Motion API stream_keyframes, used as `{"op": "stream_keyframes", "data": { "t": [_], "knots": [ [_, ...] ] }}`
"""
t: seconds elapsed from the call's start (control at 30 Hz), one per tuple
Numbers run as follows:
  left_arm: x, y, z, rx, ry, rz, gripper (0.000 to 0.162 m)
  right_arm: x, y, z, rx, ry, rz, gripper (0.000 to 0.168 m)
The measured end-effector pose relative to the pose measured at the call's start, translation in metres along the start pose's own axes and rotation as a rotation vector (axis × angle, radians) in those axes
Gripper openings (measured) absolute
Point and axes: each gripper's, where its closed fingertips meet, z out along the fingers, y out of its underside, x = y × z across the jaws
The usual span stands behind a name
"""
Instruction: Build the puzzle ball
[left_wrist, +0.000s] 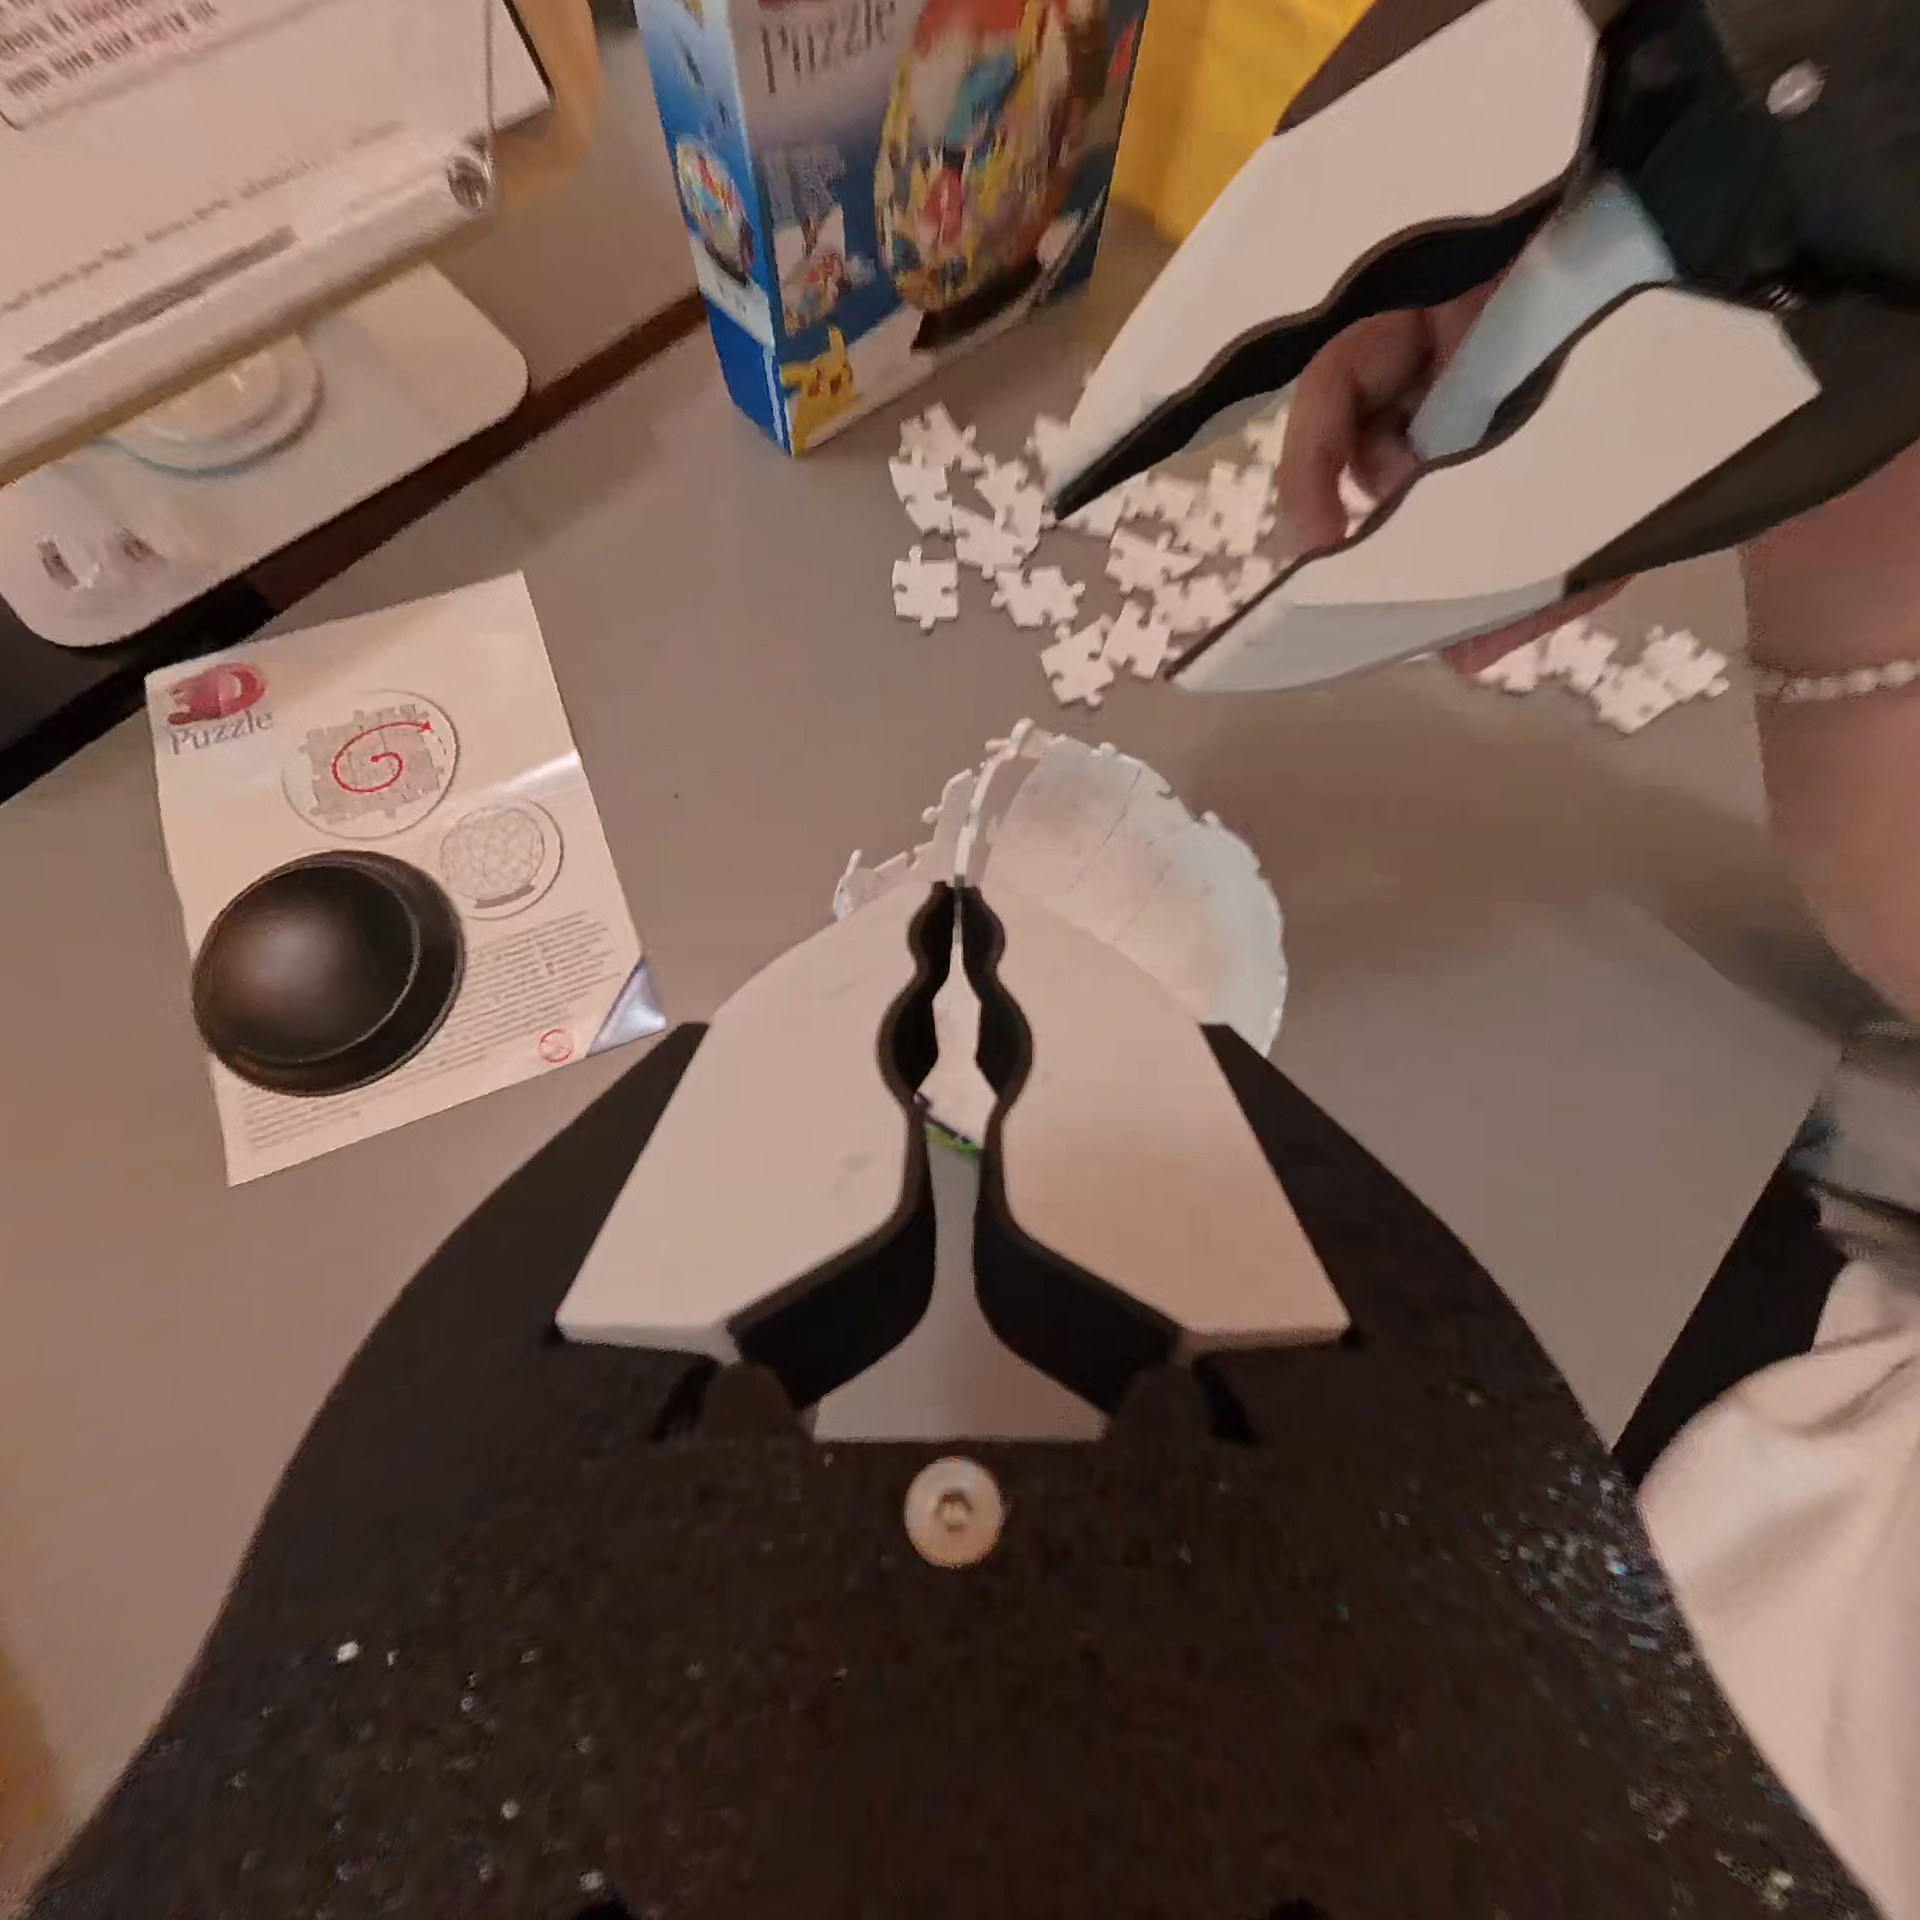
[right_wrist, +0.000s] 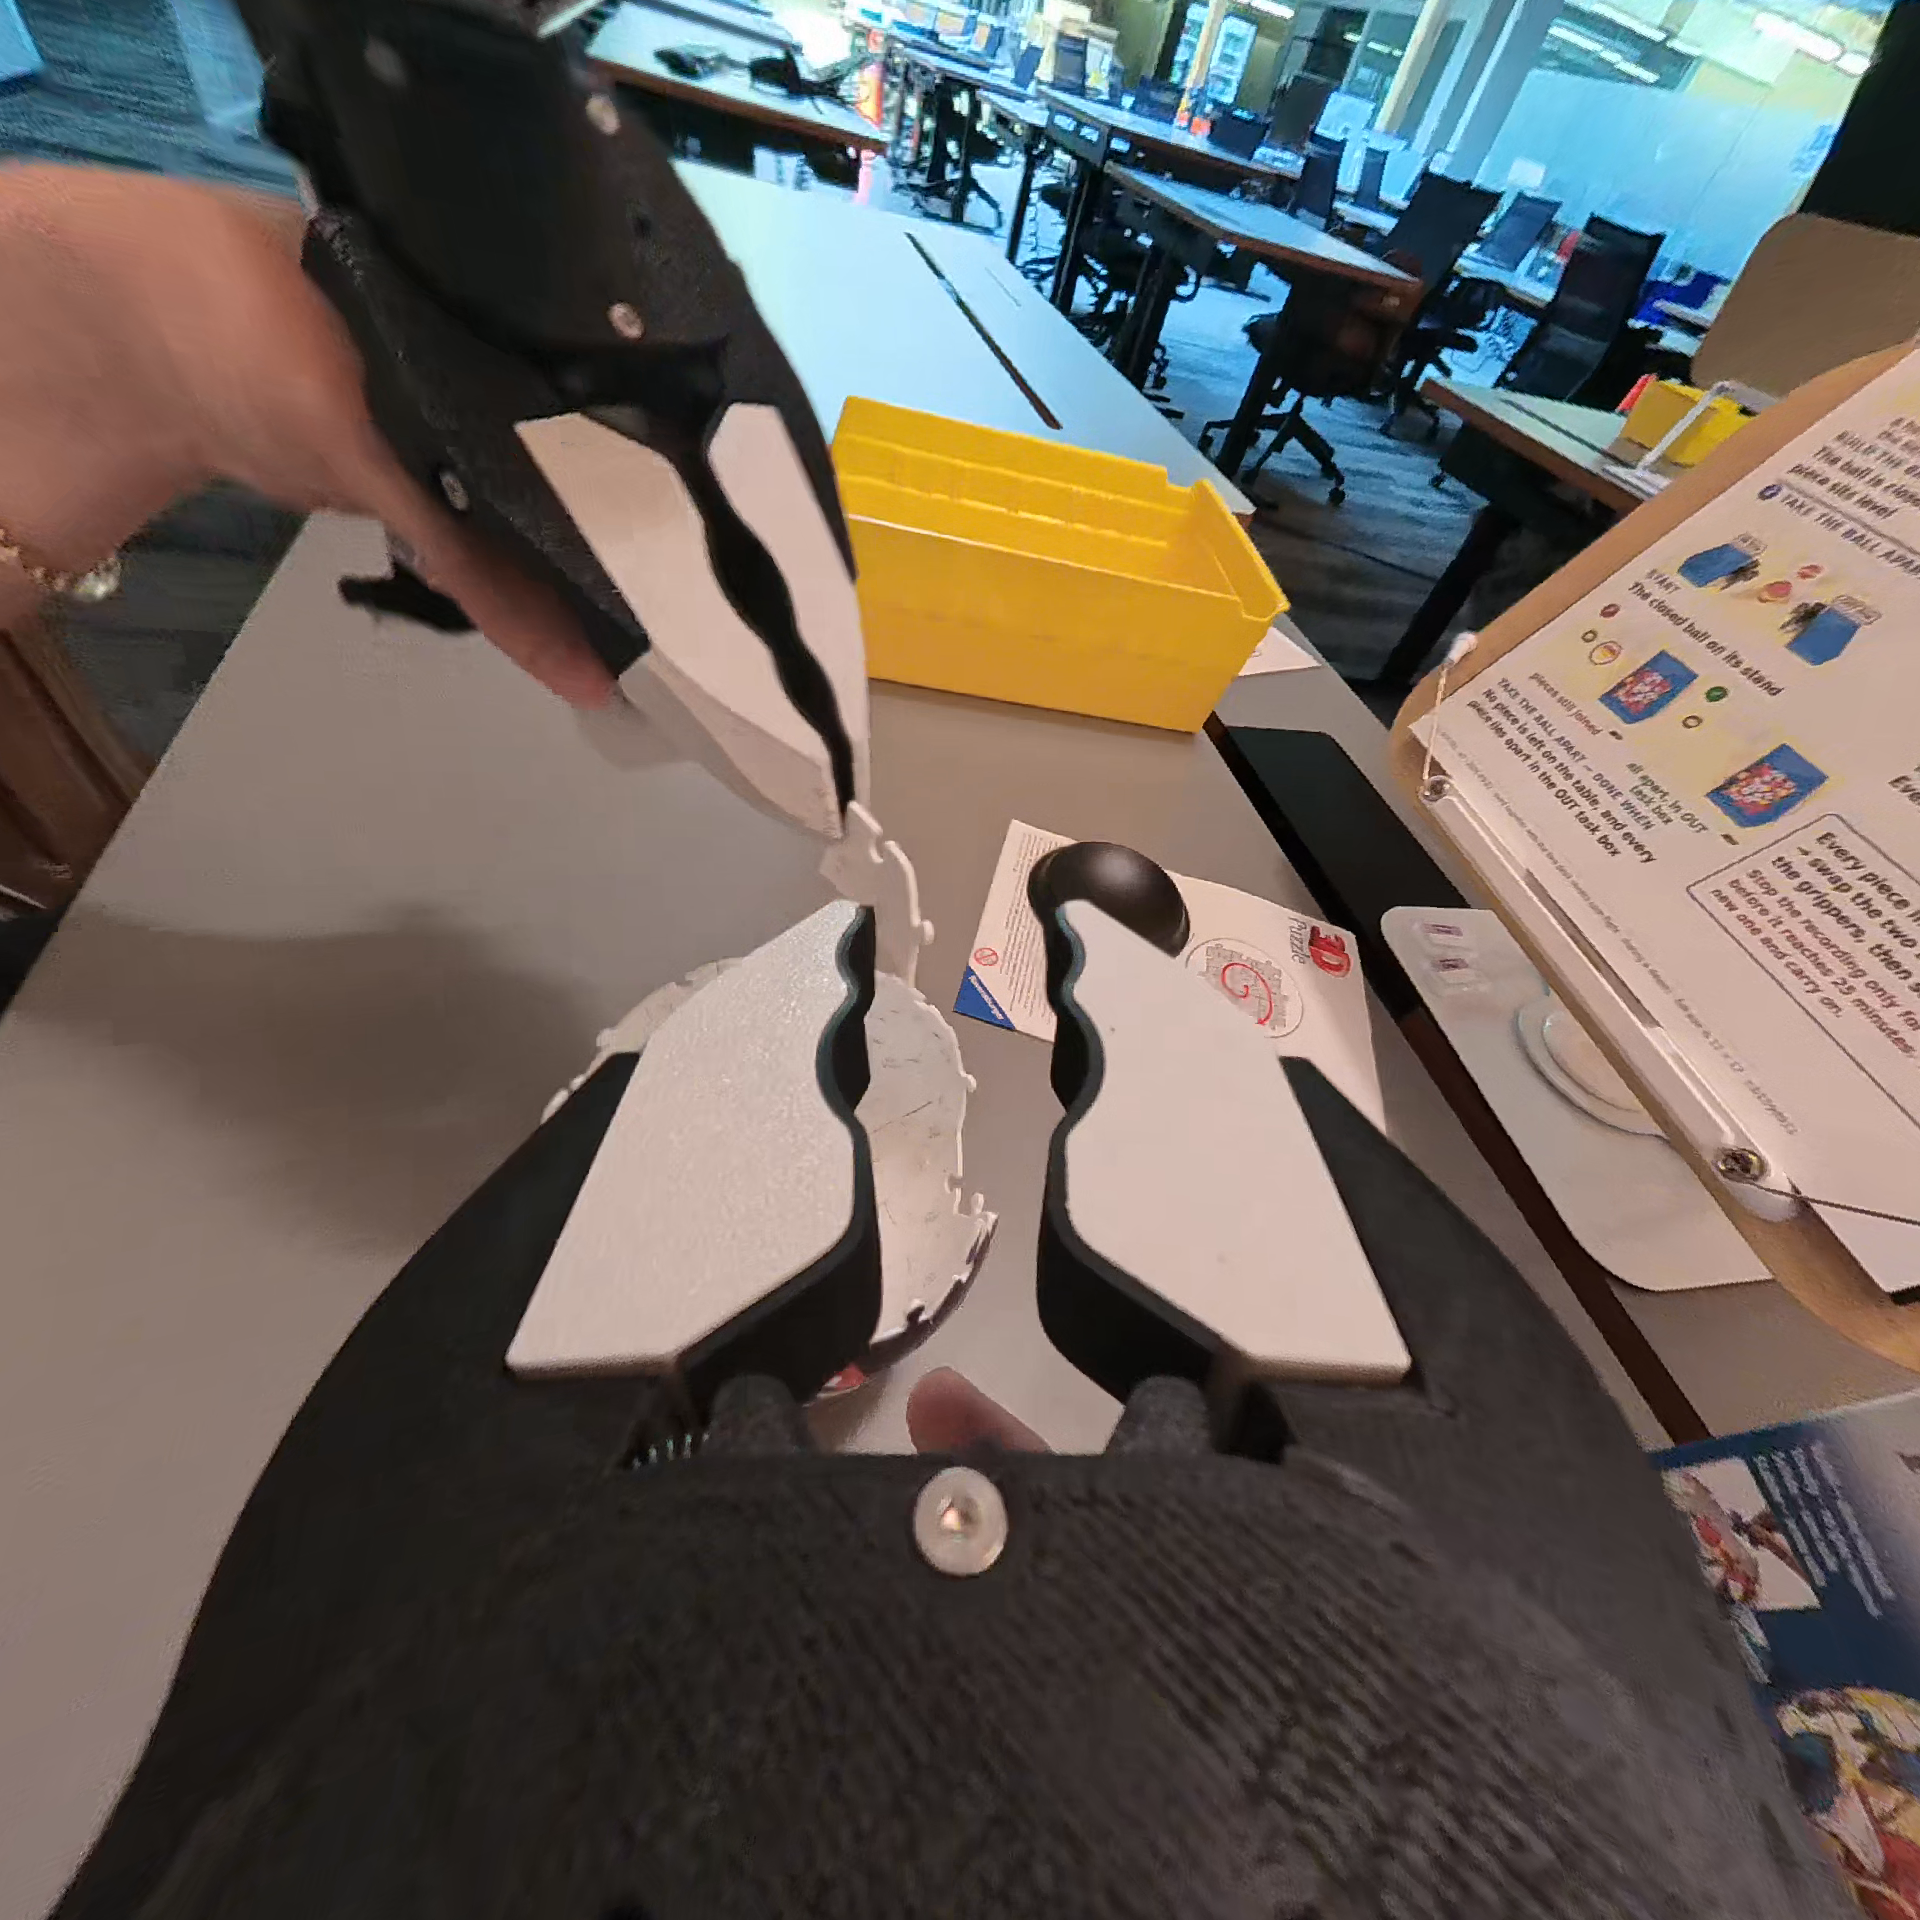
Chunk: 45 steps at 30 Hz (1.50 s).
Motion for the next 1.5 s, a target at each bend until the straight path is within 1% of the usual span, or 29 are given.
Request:
{"op": "stream_keyframes", "data": {
  "t": [0.03, 0.13, 0.23, 0.33, 0.47, 0.57, 0.63, 0.7, 0.9, 1.07, 1.23, 1.33, 1.4, 1.5],
  "knots": [
    [-0.005, 0.0, 0.005, -0.053, -0.015, 0.021, 0.001, 0.003, 0.003, 0.002, -0.002, -0.013, 0.006, 0.032],
    [-0.016, 0.0, 0.021, -0.19, -0.021, 0.075, 0.001, 0.01, 0.016, 0.005, -0.013, -0.051, 0.009, 0.031],
    [-0.021, -0.001, 0.04, -0.278, -0.006, 0.065, 0.001, 0.02, 0.031, 0.009, -0.043, -0.092, 0.014, 0.029],
    [-0.027, 0.0, 0.053, -0.367, -0.024, 0.081, 0.001, 0.031, 0.041, 0.013, -0.083, -0.124, -0.006, 0.025],
    [-0.023, -0.003, 0.065, -0.414, 0.001, 0.061, 0.001, 0.035, 0.052, 0.026, -0.091, -0.218, 0.011, 0.022],
    [-0.024, 0.0, 0.069, -0.447, -0.006, 0.072, 0.001, 0.037, 0.068, 0.039, -0.153, -0.258, -0.022, 0.021],
    [-0.025, 0.003, 0.07, -0.463, -0.012, 0.079, 0.001, 0.034, 0.071, 0.044, -0.164, -0.286, -0.036, 0.012],
    [-0.026, 0.003, 0.071, -0.46, -0.016, 0.08, 0.001, 0.031, 0.071, 0.047, -0.158, -0.306, -0.025, 0.007],
    [-0.03, 0.01, 0.068, -0.482, -0.055, 0.125, 0.001, 0.022, 0.075, 0.055, -0.163, -0.339, -0.053, 0.002],
    [-0.03, 0.009, 0.067, -0.449, -0.085, 0.101, 0.001, 0.02, 0.075, 0.055, -0.142, -0.363, -0.034, 0.0],
    [-0.026, 0.005, 0.071, -0.401, -0.089, 0.103, 0.0, 0.012, 0.083, 0.056, -0.177, -0.399, -0.08, 0.001],
    [-0.026, 0.003, 0.073, -0.364, -0.103, 0.103, 0.0, 0.014, 0.087, 0.06, -0.205, -0.369, -0.107, 0.004],
    [-0.029, 0.001, 0.075, -0.333, -0.112, 0.087, 0.0, 0.017, 0.087, 0.06, -0.203, -0.353, -0.118, 0.0],
    [-0.039, 0.001, 0.072, -0.292, -0.152, 0.057, 0.0, 0.034, 0.085, 0.058, -0.197, -0.27, -0.104, 0.001]
  ]
}}
